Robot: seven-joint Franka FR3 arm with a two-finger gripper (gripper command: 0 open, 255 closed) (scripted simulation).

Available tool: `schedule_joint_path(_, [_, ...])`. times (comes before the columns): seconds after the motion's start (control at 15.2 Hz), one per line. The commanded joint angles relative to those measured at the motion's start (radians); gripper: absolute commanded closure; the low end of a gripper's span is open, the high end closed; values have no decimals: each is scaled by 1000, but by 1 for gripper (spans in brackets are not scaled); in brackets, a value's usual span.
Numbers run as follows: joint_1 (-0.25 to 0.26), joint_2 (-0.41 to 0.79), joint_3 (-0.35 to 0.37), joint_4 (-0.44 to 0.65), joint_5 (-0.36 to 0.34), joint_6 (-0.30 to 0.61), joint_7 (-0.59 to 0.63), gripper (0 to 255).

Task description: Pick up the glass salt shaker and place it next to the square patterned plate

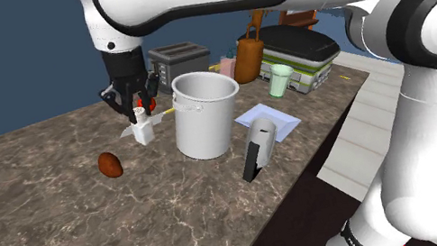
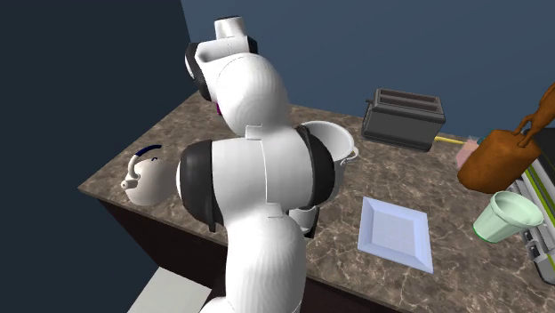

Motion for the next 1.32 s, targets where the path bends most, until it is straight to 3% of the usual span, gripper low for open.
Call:
schedule_joint_path(0.0, [-46, -65, -11, -78, 29, 27, -51, 255])
schedule_joint_path(0.59, [-186, -285, -104, -335, 119, 114, -285, 255])
schedule_joint_path(1.25, [-295, -422, -245, -492, 144, 167, -541, 255])
